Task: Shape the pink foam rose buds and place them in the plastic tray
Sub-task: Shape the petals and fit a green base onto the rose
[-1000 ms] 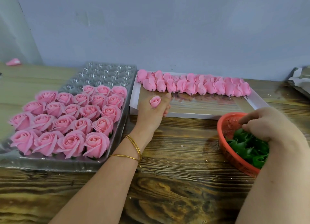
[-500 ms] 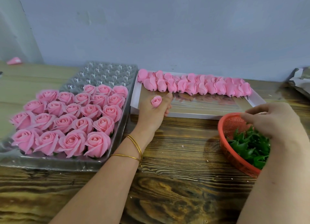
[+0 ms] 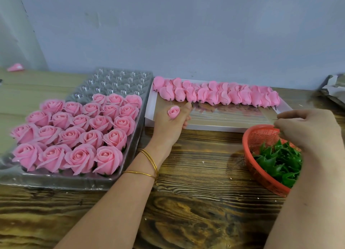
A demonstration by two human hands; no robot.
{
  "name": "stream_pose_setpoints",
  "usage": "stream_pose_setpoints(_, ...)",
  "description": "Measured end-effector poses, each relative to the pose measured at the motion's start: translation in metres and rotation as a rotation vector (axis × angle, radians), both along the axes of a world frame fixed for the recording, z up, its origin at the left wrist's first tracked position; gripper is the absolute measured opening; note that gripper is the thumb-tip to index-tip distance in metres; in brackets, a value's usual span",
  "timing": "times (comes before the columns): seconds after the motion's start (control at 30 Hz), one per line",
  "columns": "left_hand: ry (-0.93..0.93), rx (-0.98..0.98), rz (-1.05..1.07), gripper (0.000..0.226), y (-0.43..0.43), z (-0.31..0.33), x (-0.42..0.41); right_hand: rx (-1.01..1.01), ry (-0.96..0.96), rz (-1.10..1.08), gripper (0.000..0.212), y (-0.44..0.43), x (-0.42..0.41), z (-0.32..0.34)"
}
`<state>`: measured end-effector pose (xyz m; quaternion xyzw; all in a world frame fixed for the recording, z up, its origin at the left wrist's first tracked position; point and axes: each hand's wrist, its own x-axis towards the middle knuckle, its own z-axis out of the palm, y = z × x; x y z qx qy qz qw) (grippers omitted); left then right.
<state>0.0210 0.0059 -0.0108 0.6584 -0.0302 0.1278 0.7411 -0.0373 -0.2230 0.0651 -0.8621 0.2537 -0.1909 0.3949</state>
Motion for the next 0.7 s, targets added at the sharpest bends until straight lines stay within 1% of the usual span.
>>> stream_pose_setpoints(0.1, 0.005, 0.003, 0.003, 0.029, 0.000, 0.000, 0.000, 0.027, -0.062, 0.035, 0.023, -0.001, 0.002, -0.003)
stream_pose_setpoints(0.17, 0.008, 0.011, -0.004, 0.028, 0.000, 0.001, -0.001, 0.072, -0.130, 0.081, 0.019, 0.000, 0.005, -0.005)
stream_pose_setpoints(0.33, 0.015, 0.023, -0.010, 0.028, 0.000, 0.001, -0.002, 0.412, -0.292, 0.318, 0.012, 0.019, 0.012, -0.002)
stream_pose_setpoints(0.4, 0.016, 0.034, -0.011, 0.029, 0.000, 0.001, -0.002, 0.540, -0.296, 0.413, 0.007, 0.031, 0.017, -0.002)
stream_pose_setpoints(0.47, 0.019, 0.049, -0.010, 0.031, 0.000, 0.001, -0.001, 0.620, -0.265, 0.491, 0.008, 0.044, 0.021, -0.004)
stream_pose_setpoints(0.6, 0.038, 0.058, -0.001, 0.036, 0.000, 0.000, -0.001, 0.726, -0.206, 0.576, 0.003, 0.069, 0.030, -0.013)
stream_pose_setpoints(0.7, 0.031, 0.057, 0.016, 0.038, 0.000, 0.002, -0.001, 0.792, -0.180, 0.595, 0.008, 0.083, 0.036, -0.021)
